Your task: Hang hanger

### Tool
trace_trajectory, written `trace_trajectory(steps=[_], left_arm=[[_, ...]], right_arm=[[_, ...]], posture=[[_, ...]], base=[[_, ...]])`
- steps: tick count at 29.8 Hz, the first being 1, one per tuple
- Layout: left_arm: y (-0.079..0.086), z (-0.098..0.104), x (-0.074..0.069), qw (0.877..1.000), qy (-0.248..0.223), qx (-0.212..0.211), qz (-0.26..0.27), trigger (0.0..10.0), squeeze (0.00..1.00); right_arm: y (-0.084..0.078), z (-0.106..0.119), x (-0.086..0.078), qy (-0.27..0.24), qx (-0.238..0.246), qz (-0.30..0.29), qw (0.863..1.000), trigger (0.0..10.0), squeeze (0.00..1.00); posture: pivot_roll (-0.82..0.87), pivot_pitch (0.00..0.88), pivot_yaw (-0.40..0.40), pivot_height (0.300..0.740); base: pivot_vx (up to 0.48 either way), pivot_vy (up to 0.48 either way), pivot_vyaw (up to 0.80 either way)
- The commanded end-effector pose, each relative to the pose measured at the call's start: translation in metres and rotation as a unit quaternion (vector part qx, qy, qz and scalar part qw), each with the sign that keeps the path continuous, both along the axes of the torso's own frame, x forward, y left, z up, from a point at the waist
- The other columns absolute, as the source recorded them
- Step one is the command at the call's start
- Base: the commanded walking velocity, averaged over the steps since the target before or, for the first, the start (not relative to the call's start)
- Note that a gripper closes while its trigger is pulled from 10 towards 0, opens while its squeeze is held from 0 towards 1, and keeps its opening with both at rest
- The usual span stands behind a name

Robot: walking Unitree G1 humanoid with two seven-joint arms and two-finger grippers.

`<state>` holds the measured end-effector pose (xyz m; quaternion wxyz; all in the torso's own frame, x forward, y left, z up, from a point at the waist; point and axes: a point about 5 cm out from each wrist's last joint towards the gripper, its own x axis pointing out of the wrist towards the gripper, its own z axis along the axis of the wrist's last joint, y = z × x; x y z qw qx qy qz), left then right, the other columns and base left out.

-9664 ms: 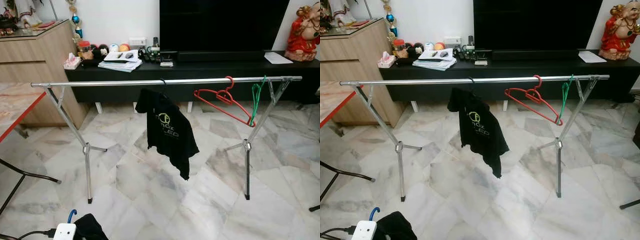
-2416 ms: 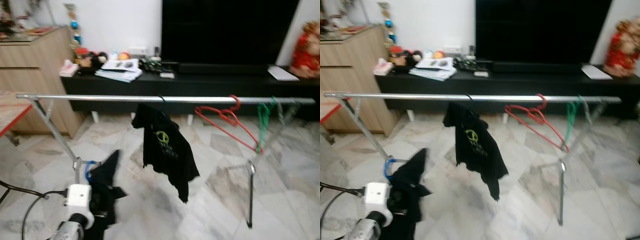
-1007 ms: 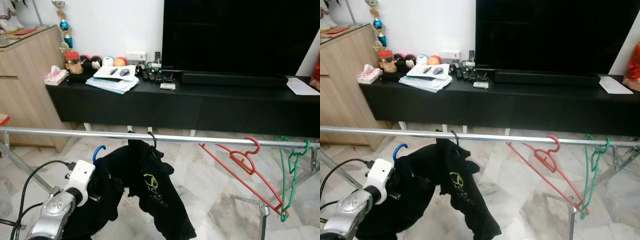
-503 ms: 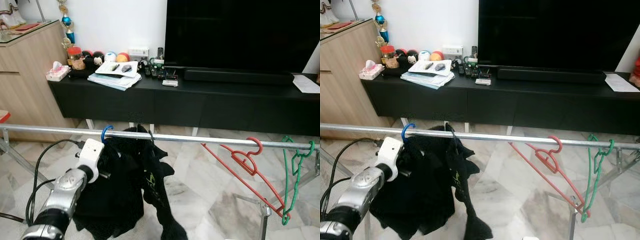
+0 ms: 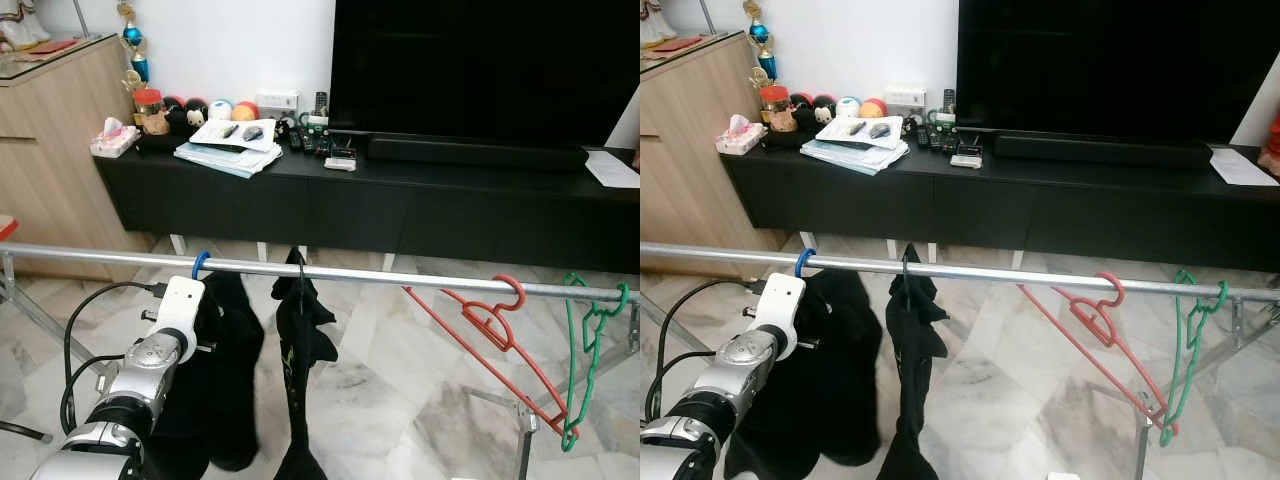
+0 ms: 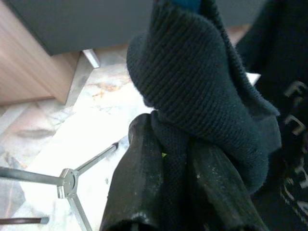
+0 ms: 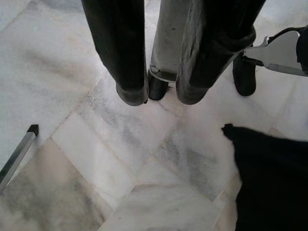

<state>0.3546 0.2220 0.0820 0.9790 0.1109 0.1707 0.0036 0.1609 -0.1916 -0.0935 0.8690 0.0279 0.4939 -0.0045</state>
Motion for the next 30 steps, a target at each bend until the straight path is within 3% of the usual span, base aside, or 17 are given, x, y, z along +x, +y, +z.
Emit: trace_trajectory(steps=[1,6,7,12,16,26,28,30], left_arm=[[-0.003,0.005,0.005,1.0,-0.001,-0.001,0.002,10.0,0.0],[-0.008,0.002,0.004,1.0,0.012,0.011,-0.016,10.0,0.0],[-0.009,0.0,0.003,1.0,0.012,0.008,-0.024,10.0,1.0],[-0.008,-0.001,0.001,1.0,-0.003,0.006,-0.028,10.0,1.0],[-0.008,0.002,-0.003,0.998,-0.032,-0.004,-0.063,10.0,1.0],[-0.005,-0.004,-0.015,0.996,-0.045,-0.001,-0.077,10.0,1.0],[-0.005,-0.004,-0.018,0.995,-0.046,0.004,-0.087,10.0,1.0],[-0.008,0.001,-0.025,0.989,-0.059,0.014,-0.137,10.0,1.0]], right_arm=[[-0.003,0.0,-0.001,0.003,-0.003,-0.004,1.0,10.0,0.0],[-0.003,0.0,-0.001,0.002,-0.002,-0.006,1.0,10.0,0.0],[-0.003,0.0,-0.001,0.003,-0.002,-0.007,1.0,10.0,0.0],[-0.003,0.0,-0.002,0.003,-0.002,-0.006,1.0,10.0,0.0],[-0.003,0.0,-0.001,0.003,-0.001,-0.006,1.0,10.0,0.0],[-0.001,-0.001,-0.002,0.004,0.002,-0.006,1.0,10.0,0.0],[-0.001,-0.001,-0.002,0.004,0.003,-0.006,1.0,10.0,0.0],[0.0,-0.001,-0.002,0.004,0.005,-0.007,1.0,10.0,0.0]], posture=[[0.05,0.0,-0.041,0.74],[0.04,0.0,-0.041,0.74],[0.04,0.0,-0.041,0.74],[0.05,0.0,-0.042,0.74],[0.05,0.0,-0.038,0.74],[0.06,0.0,-0.031,0.74],[0.06,0.0,-0.029,0.74],[0.06,0.0,-0.026,0.74]], base=[[0.0,0.0,0.0],[0.0,0.0,0.0],[0.0,0.0,0.0],[0.0,0.0,0.0],[0.0,0.0,0.0],[0.0,0.0,0.0],[0.0,0.0,0.0],[0.0,0.0,0.0]])
